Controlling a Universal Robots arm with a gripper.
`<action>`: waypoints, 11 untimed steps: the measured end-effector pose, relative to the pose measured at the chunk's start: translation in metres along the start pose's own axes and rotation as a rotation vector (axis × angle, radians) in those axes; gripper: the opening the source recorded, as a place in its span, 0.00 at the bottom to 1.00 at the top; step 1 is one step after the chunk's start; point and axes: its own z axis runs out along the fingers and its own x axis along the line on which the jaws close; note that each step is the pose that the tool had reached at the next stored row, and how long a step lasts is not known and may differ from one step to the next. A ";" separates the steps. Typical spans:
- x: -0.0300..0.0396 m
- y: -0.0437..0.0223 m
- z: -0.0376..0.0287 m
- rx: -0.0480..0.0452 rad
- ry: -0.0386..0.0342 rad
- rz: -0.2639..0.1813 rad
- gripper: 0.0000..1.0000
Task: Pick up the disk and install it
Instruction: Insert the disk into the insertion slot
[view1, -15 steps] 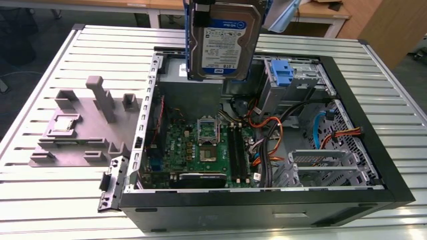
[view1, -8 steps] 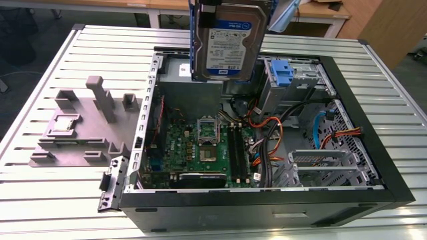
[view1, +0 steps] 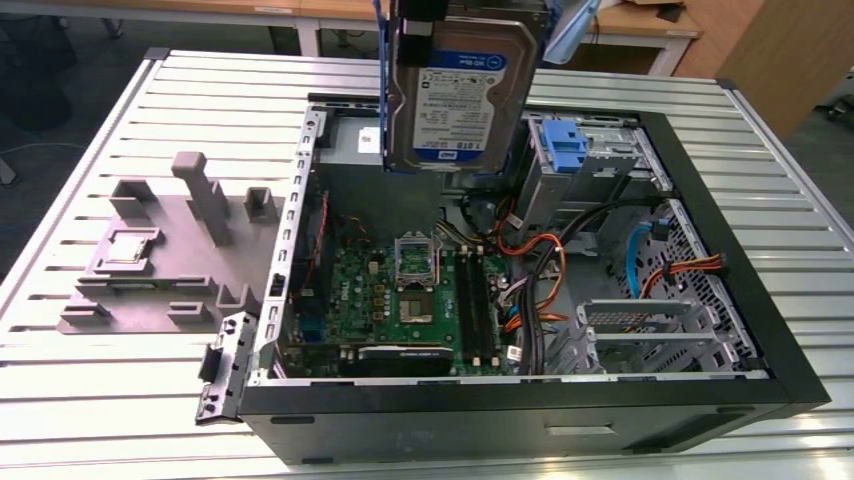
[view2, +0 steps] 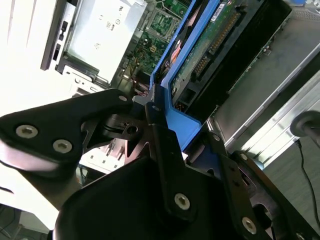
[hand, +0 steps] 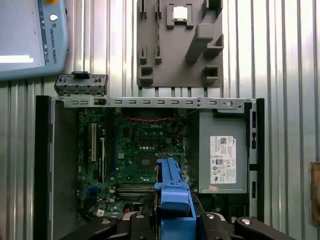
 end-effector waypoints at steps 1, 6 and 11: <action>0.0014 0.0000 0.0000 0.0000 0.0005 0.000 0.37; 0.0069 -0.0002 -0.0001 0.0001 0.0037 0.000 0.37; 0.0078 -0.0002 -0.0002 0.0001 0.0044 0.000 0.37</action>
